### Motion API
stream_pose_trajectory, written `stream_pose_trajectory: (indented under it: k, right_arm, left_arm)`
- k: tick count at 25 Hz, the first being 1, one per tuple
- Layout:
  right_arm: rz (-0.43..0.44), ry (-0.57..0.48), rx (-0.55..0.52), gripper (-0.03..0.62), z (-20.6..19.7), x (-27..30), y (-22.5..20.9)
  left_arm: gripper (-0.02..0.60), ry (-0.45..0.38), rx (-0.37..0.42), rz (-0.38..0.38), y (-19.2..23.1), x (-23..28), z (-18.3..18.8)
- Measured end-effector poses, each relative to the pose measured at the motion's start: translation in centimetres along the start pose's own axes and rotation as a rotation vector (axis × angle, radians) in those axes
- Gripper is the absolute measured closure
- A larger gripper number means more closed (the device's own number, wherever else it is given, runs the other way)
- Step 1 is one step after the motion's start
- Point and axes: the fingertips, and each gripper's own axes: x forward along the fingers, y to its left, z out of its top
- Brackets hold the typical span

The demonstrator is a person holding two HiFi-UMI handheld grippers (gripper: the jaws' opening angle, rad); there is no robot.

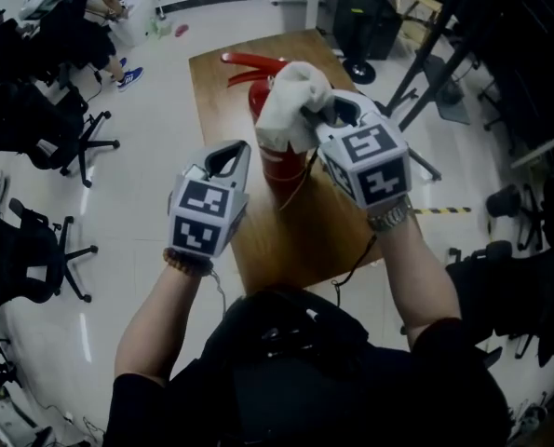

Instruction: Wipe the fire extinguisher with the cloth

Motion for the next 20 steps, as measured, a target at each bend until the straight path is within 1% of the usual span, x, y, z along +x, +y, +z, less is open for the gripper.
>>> stream_pose_trajectory:
  k: [4, 9, 13, 16, 20]
  right_arm:
    - [-0.038, 0.014, -0.006, 0.471, -0.3, 0.0, -0.6]
    - [-0.087, 0.026, -0.01, 0.471, -1.1, -0.5, -1.7]
    - [-0.107, 0.042, -0.014, 0.473, -2.1, -0.8, -2.4]
    - [-0.117, 0.035, -0.01, 0.473, -2.3, -0.7, -2.7]
    - [-0.131, 0.044, 0.014, 0.473, -3.4, -0.6, -3.3]
  left_arm:
    - [0.581, -0.001, 0.009, -0.04, 0.5, 1.0, 0.0]
    - [0.581, 0.005, 0.022, -0.082, -0.1, 2.3, 0.2]
    - [0.581, 0.01, 0.021, -0.095, -0.5, 3.1, 0.2]
    - [0.581, 0.015, 0.019, -0.098, -0.4, 3.5, -0.1]
    - [0.581, 0.025, 0.014, -0.102, -0.4, 3.6, -0.6]
